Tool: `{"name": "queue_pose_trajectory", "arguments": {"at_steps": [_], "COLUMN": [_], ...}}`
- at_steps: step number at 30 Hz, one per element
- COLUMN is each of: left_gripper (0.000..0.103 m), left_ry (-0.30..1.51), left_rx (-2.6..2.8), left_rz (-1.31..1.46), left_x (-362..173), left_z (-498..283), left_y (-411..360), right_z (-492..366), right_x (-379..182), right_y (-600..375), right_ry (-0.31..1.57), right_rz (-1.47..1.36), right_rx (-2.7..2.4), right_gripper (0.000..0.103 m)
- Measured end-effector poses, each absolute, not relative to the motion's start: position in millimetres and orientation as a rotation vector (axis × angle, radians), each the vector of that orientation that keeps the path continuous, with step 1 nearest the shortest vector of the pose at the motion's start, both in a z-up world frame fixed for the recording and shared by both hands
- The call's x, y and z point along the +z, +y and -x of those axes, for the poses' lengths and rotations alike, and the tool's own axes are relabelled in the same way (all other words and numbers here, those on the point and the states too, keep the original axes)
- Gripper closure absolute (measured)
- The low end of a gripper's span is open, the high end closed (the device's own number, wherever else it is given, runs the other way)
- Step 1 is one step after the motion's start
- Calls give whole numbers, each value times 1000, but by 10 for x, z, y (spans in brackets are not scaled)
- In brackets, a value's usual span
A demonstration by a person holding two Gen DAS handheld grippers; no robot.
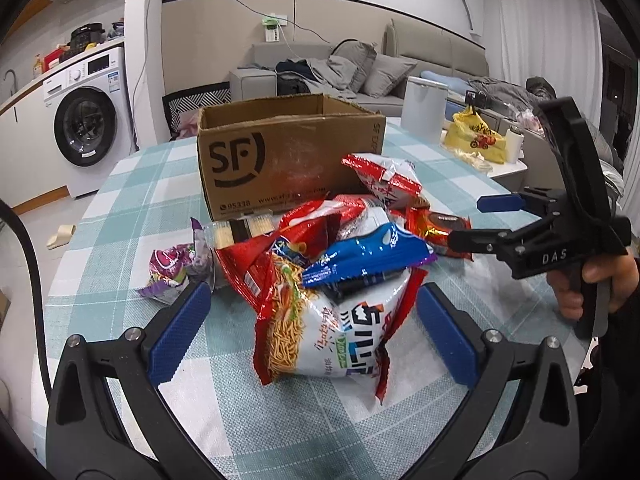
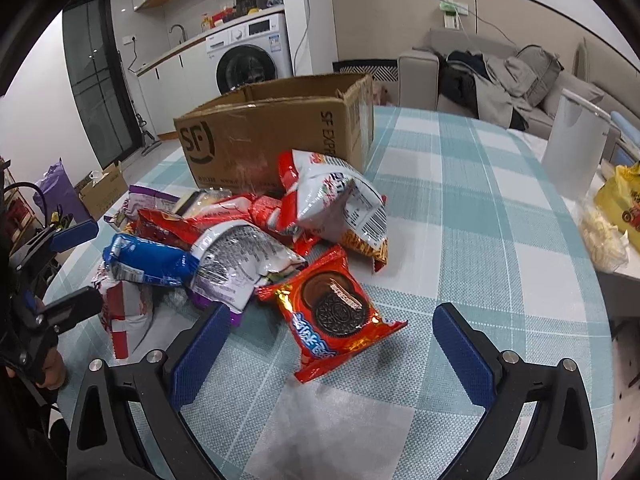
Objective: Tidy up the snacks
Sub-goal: 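Close the right tool on the red Oreo pack while the left tool grasps the red-and-white noodle bag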
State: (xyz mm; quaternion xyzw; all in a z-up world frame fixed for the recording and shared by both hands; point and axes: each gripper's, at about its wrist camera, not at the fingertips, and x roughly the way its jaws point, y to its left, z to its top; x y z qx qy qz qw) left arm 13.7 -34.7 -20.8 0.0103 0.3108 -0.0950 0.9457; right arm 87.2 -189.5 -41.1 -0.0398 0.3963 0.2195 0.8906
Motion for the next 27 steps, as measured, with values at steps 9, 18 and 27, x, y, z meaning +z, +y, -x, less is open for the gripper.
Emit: {"name": "queue_pose_trajectory", "arguments": {"at_steps": [9,18,27], "left_gripper": [1,1,1], "left_ry": [710,757,788], "left_rx": [-224,-245,-251], "left_rz": [33,23,59], "left_x": [-311,-397,-445], "left_z": [-233,-304,-375], "left_y": [-278,-337,-276], "right_z": [-987,-1097,-869], "right_x": [-491,-541,-599], "right_y": [-1826,-1727,-1666], "right_ry": [887,916,942], "right_rz": [121,147,172], "right_rx": [502,567,626], "right_gripper": [2,15,39]}}
